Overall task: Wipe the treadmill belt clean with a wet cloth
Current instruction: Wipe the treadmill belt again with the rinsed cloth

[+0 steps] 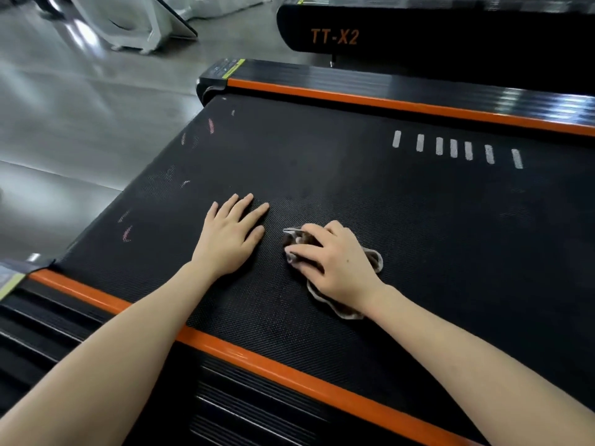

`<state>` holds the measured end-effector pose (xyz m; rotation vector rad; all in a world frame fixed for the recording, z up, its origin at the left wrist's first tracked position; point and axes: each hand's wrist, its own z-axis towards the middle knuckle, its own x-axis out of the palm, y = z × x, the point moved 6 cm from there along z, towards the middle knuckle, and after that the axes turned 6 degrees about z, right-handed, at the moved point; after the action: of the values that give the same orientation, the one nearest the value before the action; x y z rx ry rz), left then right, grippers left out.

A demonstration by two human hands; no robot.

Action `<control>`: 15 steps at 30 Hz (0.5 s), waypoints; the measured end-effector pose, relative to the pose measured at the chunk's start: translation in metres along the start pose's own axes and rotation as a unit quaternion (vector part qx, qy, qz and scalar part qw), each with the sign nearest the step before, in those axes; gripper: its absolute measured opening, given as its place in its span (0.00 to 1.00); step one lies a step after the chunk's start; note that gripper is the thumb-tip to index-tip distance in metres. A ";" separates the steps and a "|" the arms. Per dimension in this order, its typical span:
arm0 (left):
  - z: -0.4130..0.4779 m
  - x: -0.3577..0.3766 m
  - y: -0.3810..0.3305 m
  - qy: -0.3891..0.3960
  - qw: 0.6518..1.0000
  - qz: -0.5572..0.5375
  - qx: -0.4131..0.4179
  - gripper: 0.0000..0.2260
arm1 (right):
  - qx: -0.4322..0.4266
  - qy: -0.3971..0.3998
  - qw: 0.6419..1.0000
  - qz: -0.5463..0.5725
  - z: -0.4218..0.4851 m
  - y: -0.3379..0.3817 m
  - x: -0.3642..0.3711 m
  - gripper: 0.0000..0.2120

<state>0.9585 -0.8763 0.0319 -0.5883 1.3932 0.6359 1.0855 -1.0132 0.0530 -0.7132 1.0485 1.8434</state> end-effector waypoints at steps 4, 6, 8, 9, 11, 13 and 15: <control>-0.001 0.000 0.001 0.005 1.000 0.001 -0.001 0.31 | 0.020 -0.009 0.999 -0.048 0.014 -0.026 -0.006 0.13; -0.001 0.000 0.000 0.011 1.000 0.006 -0.006 0.32 | 0.044 -0.020 0.996 -0.074 0.022 -0.044 -0.014 0.15; 0.000 0.000 -0.002 0.015 1.000 0.009 -0.010 0.33 | 0.075 -0.038 0.991 -0.105 0.026 -0.072 -0.025 0.16; 0.000 0.000 -0.003 0.015 1.000 0.009 -0.011 0.33 | 0.097 -0.049 0.987 -0.122 0.027 -0.087 -0.031 0.17; 0.002 -0.001 -0.004 0.018 1.000 0.004 -0.013 0.34 | 0.149 -0.069 0.976 -0.141 0.026 -0.113 -0.044 0.17; 0.002 -0.001 -0.003 0.023 1.000 0.007 -0.014 0.34 | 0.212 -0.081 0.963 -0.146 0.024 -0.130 -0.050 0.15; 0.002 -0.002 -0.004 0.026 0.999 0.021 -0.006 0.35 | 0.250 -0.094 0.953 -0.143 0.027 -0.130 -0.047 0.14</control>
<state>0.9625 -0.8779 0.0342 -0.5905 1.4543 0.6675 1.2210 -0.9748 0.0545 -0.3529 1.1554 1.2932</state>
